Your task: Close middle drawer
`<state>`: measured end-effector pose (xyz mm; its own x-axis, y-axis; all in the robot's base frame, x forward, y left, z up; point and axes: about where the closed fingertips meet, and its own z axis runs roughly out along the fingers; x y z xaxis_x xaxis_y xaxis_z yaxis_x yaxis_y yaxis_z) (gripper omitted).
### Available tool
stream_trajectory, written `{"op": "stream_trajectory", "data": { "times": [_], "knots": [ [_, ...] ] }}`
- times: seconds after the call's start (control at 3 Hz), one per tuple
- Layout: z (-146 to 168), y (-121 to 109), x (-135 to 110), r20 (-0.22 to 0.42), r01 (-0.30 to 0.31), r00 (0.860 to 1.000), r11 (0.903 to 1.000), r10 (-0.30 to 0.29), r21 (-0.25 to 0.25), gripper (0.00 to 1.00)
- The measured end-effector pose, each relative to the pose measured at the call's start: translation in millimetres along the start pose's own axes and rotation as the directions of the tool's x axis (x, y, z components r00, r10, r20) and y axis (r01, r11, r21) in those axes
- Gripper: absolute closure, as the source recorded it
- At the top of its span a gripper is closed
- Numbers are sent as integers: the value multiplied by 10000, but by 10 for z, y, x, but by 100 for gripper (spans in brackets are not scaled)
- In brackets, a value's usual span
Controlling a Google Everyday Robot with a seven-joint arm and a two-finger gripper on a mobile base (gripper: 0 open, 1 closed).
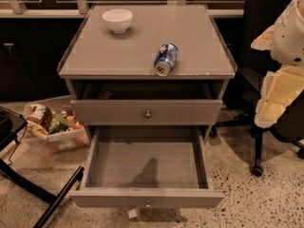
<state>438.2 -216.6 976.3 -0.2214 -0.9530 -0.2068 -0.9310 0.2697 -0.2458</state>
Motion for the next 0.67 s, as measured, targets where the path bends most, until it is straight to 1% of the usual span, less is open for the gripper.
{"op": "stream_trajectory", "data": {
  "times": [0.33, 0.67],
  "knots": [
    [0, 0, 0, 1, 0, 10000, 10000, 0, 0, 0],
    [247, 106, 83, 613, -68, 9981, 9999, 77, -140, 0]
  ]
}}
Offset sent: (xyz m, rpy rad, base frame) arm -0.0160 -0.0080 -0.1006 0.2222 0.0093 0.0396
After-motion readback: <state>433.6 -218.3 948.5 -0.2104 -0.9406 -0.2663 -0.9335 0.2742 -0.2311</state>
